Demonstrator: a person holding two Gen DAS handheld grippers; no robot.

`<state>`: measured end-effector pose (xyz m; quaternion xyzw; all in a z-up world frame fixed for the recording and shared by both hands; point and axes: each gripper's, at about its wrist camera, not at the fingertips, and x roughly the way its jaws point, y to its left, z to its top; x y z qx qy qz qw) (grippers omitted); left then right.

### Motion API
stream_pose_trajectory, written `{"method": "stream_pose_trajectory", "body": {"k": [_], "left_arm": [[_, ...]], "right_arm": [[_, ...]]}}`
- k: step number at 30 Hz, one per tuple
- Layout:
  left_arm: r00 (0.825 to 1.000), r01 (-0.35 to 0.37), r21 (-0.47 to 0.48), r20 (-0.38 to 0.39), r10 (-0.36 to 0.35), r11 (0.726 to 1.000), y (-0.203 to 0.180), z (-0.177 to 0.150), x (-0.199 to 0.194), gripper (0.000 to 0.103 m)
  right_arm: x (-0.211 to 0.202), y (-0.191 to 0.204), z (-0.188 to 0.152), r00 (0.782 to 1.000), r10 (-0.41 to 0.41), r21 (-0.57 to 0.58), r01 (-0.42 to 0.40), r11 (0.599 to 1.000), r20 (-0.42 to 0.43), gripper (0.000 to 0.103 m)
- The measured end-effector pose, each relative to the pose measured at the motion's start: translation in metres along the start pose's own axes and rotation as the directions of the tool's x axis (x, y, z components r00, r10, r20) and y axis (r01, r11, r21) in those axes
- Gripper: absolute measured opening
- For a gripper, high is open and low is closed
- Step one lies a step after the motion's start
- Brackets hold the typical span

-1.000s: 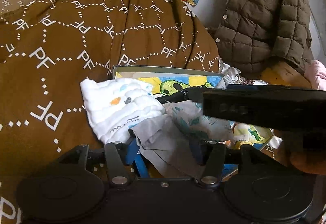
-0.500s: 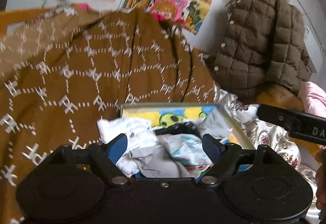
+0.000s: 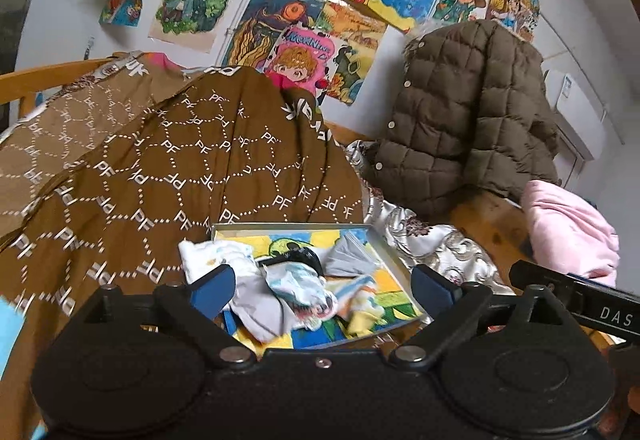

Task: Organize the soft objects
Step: 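Withdraw both tools from the tray back over the pile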

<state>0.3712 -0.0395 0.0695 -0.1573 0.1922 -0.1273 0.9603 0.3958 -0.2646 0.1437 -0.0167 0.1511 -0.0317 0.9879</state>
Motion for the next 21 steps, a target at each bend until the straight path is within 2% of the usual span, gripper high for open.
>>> {"method": "stream_pose_trajectory", "body": {"k": [4,8,12,21], "left_arm": [[1.0,-0.015,-0.01,0.011,0.016,1.0,-0.009,-0.025,-0.041,0.097],[0.999,-0.033,0.054,0.022,0.031,0.998,-0.02,-0.055,-0.079,0.097],[0.997,-0.065,0.112,0.043,0.061,0.992,-0.025,-0.07,-0.111,0.097],[0.993,-0.102,0.121,0.077,0.093,0.987,-0.01,-0.093,-0.175,0.101]], "right_arm": [[-0.044,-0.014,-0.013,1.0,0.006,0.053,-0.006,0.999,0.007,0.102],[-0.092,-0.026,-0.035,1.0,0.006,0.071,-0.007,0.997,0.019,0.102],[-0.119,-0.019,-0.06,1.0,-0.001,0.089,0.0,0.996,0.016,0.102],[-0.184,-0.001,-0.111,1.0,0.005,0.132,-0.007,0.991,0.021,0.102]]}}
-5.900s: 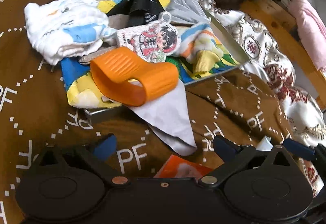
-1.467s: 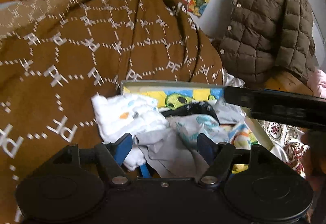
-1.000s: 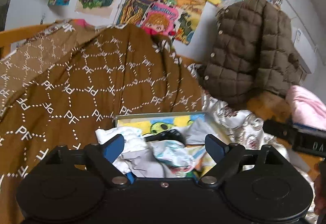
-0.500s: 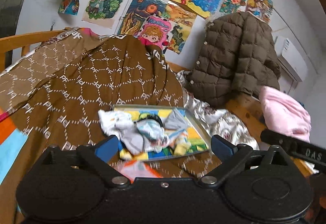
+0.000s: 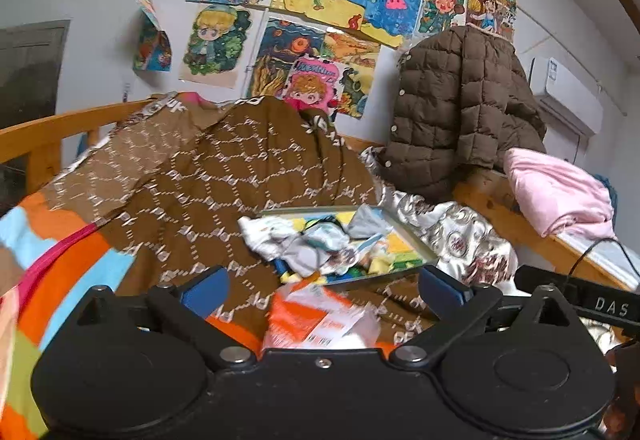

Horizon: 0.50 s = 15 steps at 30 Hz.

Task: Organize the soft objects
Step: 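Withdraw both tools from the tray back over the pile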

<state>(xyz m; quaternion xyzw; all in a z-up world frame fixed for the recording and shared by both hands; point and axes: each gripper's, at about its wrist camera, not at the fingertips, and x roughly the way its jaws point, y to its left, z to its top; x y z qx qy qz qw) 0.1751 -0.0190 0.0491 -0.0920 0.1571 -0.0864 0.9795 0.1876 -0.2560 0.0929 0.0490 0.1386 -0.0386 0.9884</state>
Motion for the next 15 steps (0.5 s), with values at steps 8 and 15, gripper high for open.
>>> {"method": "stream_pose_trajectory", "body": {"k": [8,15], "left_arm": [[0.999,-0.015,0.01,-0.042,0.015,1.0,0.011,-0.028,-0.025,0.102],[0.999,-0.039,0.03,-0.022,0.04,0.999,0.014,-0.044,-0.032,0.102]], "right_arm": [[-0.037,0.015,-0.046,1.0,-0.007,0.03,0.007,1.0,-0.016,0.102],[-0.056,0.02,-0.079,0.999,-0.048,0.073,0.048,0.996,0.007,0.102]]}}
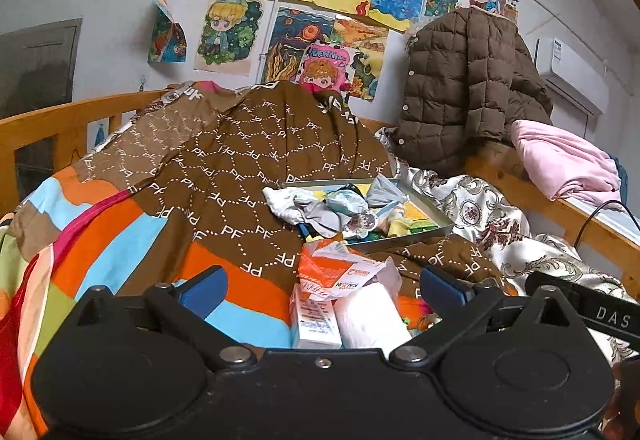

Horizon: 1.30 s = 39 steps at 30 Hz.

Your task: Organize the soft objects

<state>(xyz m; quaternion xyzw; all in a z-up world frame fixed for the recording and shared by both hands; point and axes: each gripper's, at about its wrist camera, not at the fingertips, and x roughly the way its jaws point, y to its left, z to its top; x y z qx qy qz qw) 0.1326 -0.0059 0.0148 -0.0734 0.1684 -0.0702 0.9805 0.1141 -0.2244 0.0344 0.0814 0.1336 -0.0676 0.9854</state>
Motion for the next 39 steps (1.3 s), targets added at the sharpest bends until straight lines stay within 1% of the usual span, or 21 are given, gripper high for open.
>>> {"method": "stream_pose_trajectory", "body": {"k": [3,4,10,13,16,19,22,24,27,30,32,39], "left_arm": [[1.0,-0.008,0.003,0.009,0.008,1.0,0.001,-0.006,-0.003,0.102],[1.0,-0.011,0.004,0.013,0.01,1.0,0.001,-0.008,-0.004,0.102],[0.999,-0.04,0.03,0.008,0.04,0.999,0.001,-0.021,-0.007,0.102],[0.999,-0.053,0.032,0.0,0.053,0.998,0.002,-0.028,-0.008,0.102],[0.998,-0.064,0.033,0.004,0.063,0.997,0.003,-0.033,-0.013,0.102],[0.997,-0.077,0.044,-0.009,0.078,0.996,0.004,-0.038,-0.015,0.102],[0.995,-0.095,0.043,-0.038,0.096,0.995,0.007,-0.044,-0.015,0.102],[0.992,-0.111,0.027,-0.055,0.112,0.993,0.01,-0.046,-0.013,0.102],[0.989,-0.132,0.0,-0.073,0.132,0.991,0.015,-0.047,-0.012,0.102],[0.986,-0.145,-0.005,-0.087,0.144,0.989,0.016,-0.048,-0.011,0.102],[0.985,-0.147,-0.001,-0.093,0.146,0.989,0.016,-0.049,-0.01,0.102],[0.983,-0.146,0.021,-0.111,0.147,0.989,0.013,-0.052,-0.006,0.102]], "right_arm": [[-0.002,-0.001,-0.01,1.0,-0.026,0.02,0.026,0.999,0.002,0.102],[0.007,-0.005,-0.008,0.999,-0.033,0.027,0.033,0.999,0.001,0.102],[-0.005,-0.004,-0.021,0.999,-0.046,0.042,0.046,0.998,0.008,0.102],[-0.012,-0.004,-0.028,0.998,-0.061,0.061,0.06,0.996,0.013,0.102],[-0.017,-0.001,-0.031,0.998,-0.07,0.054,0.07,0.996,0.008,0.102],[-0.017,0.0,-0.031,0.997,-0.077,0.045,0.077,0.996,-0.007,0.102],[-0.019,-0.001,-0.032,0.996,-0.087,0.041,0.088,0.995,-0.015,0.102],[-0.018,-0.001,-0.033,0.995,-0.095,0.04,0.096,0.995,-0.03,0.103],[-0.013,0.0,-0.036,0.992,-0.102,0.028,0.105,0.994,-0.076,0.102],[-0.004,0.001,-0.038,0.984,-0.102,0.015,0.105,0.994,-0.145,0.102],[0.001,0.0,-0.039,0.979,-0.109,0.007,0.112,0.994,-0.175,0.103],[0.009,-0.002,-0.038,0.972,-0.125,0.016,0.131,0.991,-0.2,0.103]]}}
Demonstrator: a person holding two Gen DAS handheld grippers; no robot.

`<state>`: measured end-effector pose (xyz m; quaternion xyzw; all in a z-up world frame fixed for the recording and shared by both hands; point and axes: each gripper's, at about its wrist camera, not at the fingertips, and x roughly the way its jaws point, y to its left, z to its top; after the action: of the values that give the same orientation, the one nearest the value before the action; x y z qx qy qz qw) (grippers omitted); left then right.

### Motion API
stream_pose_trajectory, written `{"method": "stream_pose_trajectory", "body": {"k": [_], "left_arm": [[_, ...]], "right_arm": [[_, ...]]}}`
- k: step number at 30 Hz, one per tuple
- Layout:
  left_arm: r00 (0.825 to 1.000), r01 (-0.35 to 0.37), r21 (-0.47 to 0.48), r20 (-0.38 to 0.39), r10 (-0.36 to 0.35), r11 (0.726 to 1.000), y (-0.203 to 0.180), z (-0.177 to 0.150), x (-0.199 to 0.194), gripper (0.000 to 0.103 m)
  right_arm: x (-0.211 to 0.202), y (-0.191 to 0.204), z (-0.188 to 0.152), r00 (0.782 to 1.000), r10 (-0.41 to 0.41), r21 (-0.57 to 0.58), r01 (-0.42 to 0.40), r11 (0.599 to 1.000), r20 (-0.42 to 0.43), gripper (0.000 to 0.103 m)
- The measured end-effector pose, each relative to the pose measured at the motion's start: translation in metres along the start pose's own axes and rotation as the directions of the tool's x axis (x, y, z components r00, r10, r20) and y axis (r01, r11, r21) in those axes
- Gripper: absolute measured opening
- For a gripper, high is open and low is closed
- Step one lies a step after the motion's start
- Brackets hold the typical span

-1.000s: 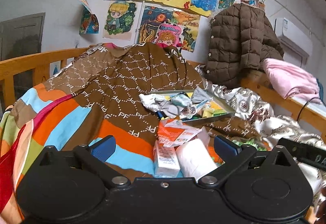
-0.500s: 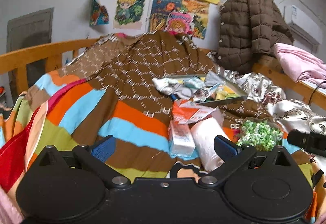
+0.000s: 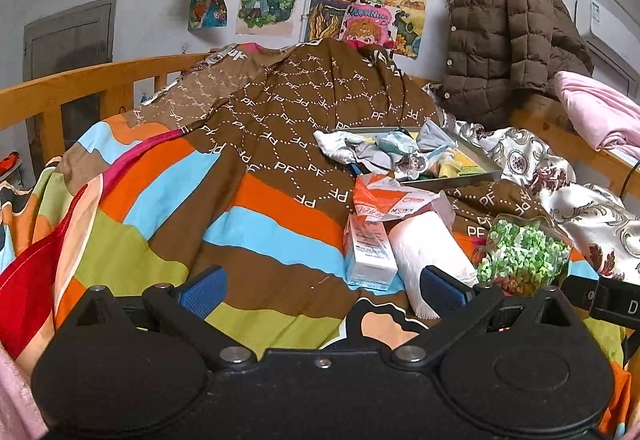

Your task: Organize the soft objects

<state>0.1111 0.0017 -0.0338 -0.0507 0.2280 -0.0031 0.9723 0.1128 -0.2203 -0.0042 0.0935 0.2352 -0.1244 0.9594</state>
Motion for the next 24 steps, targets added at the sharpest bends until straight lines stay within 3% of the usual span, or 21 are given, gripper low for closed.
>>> {"method": "stream_pose_trajectory", "body": {"k": [24], "left_arm": [[1.0,-0.008,0.014,-0.018,0.008,1.0,-0.0036,-0.002,0.0045,0.102]], "right_arm": [[0.0018,-0.0021,-0.0023,1.0,0.003,-0.019,-0.003,1.0,0.002,0.103]]}}
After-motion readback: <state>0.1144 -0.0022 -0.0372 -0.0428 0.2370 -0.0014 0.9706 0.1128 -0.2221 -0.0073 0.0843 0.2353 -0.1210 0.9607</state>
